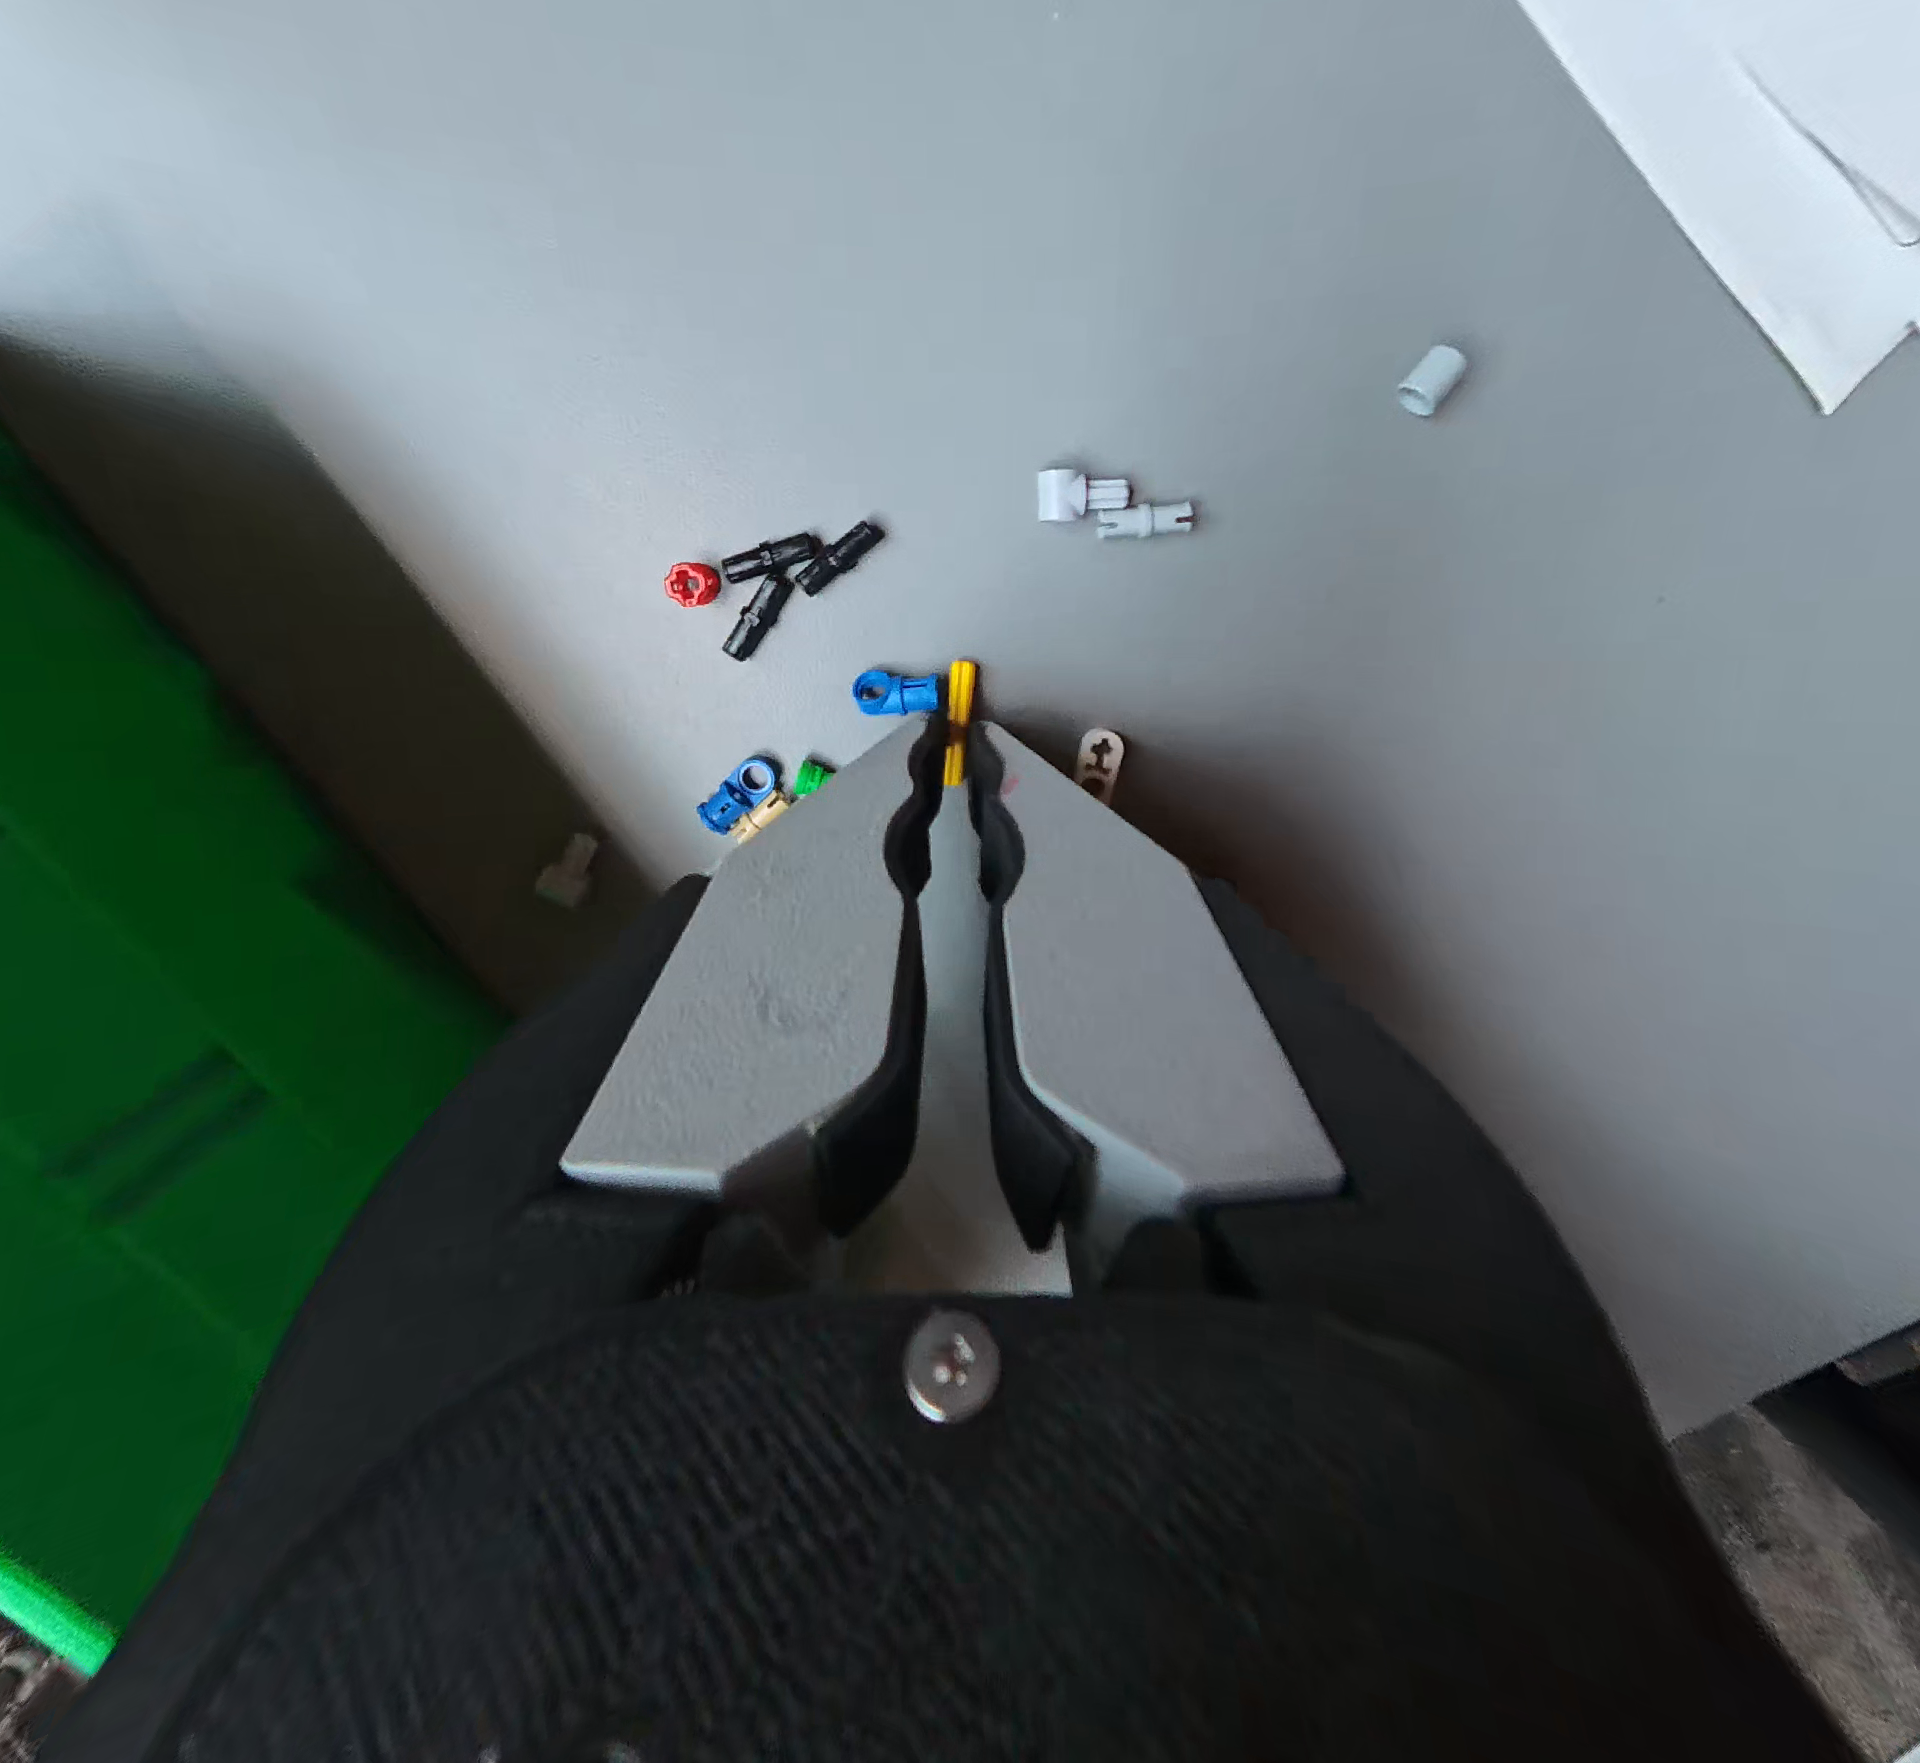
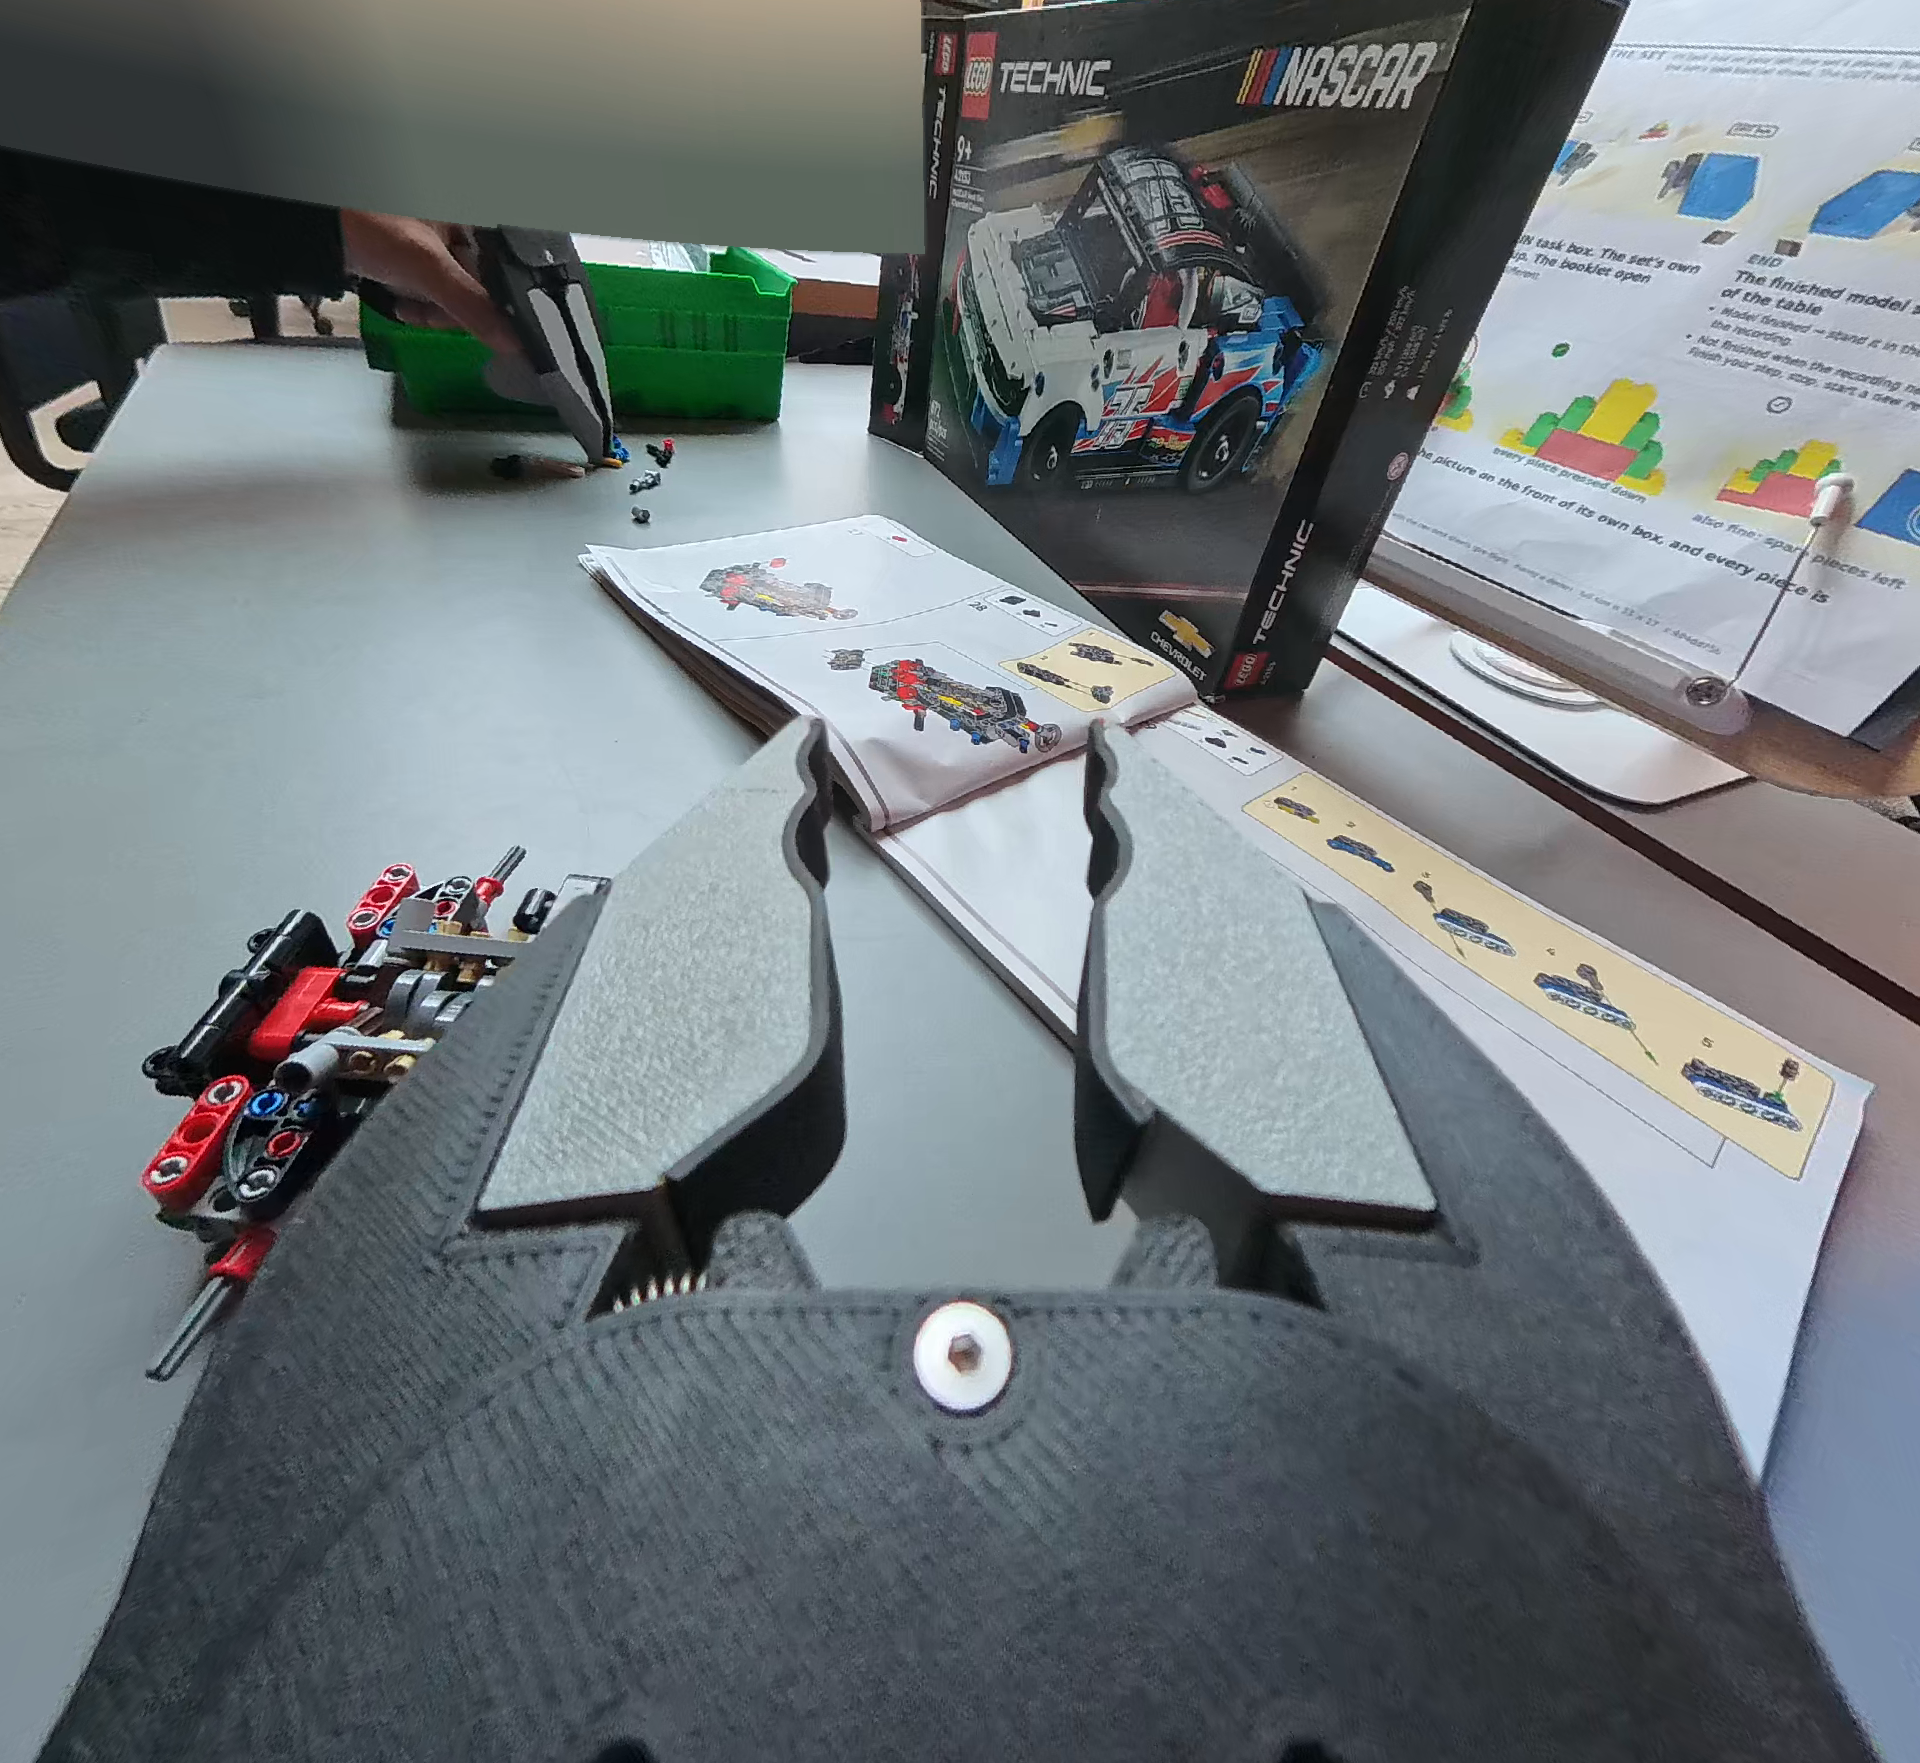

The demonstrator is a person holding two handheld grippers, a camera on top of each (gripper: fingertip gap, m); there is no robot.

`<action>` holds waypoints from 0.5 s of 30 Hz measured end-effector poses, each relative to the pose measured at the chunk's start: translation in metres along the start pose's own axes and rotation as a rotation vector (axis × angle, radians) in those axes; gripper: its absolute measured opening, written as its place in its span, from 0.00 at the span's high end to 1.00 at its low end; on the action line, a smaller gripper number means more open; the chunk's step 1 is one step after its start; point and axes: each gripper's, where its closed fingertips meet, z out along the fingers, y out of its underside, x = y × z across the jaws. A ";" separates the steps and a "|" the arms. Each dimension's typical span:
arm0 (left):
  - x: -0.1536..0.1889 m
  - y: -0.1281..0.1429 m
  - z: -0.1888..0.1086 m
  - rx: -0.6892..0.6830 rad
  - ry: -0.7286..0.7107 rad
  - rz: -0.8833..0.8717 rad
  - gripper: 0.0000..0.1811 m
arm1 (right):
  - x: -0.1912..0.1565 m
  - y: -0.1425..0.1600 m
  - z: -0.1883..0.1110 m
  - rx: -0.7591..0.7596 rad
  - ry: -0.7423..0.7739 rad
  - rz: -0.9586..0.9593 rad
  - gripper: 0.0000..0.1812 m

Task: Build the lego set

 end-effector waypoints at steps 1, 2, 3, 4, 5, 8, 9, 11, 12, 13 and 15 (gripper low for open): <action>0.000 0.000 0.000 0.004 0.004 -0.005 0.99 | 0.001 0.000 0.000 0.002 0.002 -0.002 0.75; 0.001 0.001 0.000 0.003 0.004 -0.009 0.99 | 0.001 -0.001 0.000 0.004 0.005 -0.002 0.75; 0.001 0.003 -0.001 -0.001 -0.002 -0.019 0.99 | 0.002 -0.001 -0.001 0.005 0.007 -0.004 0.76; 0.003 0.004 -0.004 0.001 -0.005 -0.030 0.99 | 0.003 -0.001 -0.001 0.005 0.007 -0.012 0.76; 0.007 0.003 -0.009 0.010 -0.004 -0.039 0.99 | 0.004 0.000 -0.001 0.002 0.010 -0.032 0.78; 0.035 -0.006 -0.030 0.059 -0.029 -0.017 0.99 | 0.012 0.002 0.001 0.002 0.015 -0.010 0.78; 0.050 -0.011 -0.035 0.083 -0.038 -0.001 0.99 | 0.011 0.001 0.003 0.007 -0.004 0.016 0.78; 0.082 -0.013 -0.039 0.106 -0.049 0.039 0.99 | 0.010 -0.002 0.006 0.009 -0.010 0.025 0.78; 0.096 -0.013 -0.040 0.109 -0.067 0.074 0.99 | 0.005 -0.002 0.009 -0.008 -0.033 0.028 0.79; 0.106 -0.013 -0.039 0.117 -0.106 0.111 0.99 | 0.000 0.000 0.010 -0.043 -0.052 0.035 0.77; 0.123 -0.016 -0.038 0.148 -0.158 0.162 0.99 | -0.007 -0.003 0.007 -0.084 -0.043 0.011 0.76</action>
